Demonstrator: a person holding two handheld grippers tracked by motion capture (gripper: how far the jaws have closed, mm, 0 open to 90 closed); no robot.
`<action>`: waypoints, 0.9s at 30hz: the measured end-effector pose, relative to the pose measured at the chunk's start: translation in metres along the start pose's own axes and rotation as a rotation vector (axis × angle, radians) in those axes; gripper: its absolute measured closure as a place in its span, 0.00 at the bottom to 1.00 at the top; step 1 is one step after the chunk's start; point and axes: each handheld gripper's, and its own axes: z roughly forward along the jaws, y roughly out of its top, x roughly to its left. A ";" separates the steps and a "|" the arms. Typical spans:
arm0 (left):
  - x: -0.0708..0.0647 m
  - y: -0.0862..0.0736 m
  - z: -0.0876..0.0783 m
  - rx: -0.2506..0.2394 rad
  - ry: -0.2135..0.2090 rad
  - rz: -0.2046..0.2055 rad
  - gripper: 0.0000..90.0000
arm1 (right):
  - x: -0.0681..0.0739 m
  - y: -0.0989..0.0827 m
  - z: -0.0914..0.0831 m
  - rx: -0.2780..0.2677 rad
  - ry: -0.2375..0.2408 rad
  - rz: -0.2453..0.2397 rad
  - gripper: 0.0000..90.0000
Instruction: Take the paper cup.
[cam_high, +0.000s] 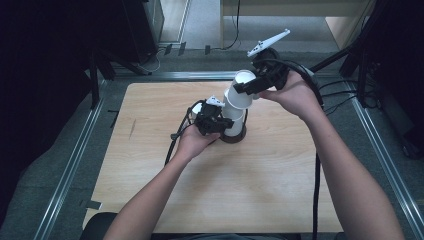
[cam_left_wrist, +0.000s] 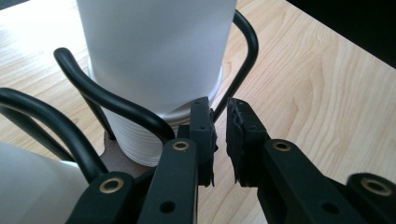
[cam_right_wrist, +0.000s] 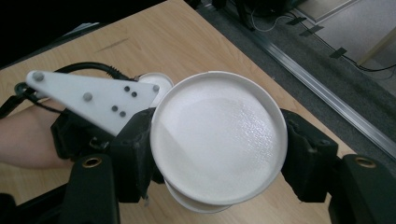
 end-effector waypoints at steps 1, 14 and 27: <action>-0.001 0.000 -0.001 0.000 -0.001 0.003 0.88 | 0.001 -0.002 -0.003 0.003 0.003 -0.006 0.39; -0.010 -0.003 -0.013 0.013 -0.070 0.041 0.79 | 0.013 -0.048 -0.022 0.021 0.066 -0.025 0.39; -0.004 -0.023 -0.033 0.031 -0.155 0.068 0.53 | 0.022 -0.097 -0.015 0.024 0.107 -0.021 0.39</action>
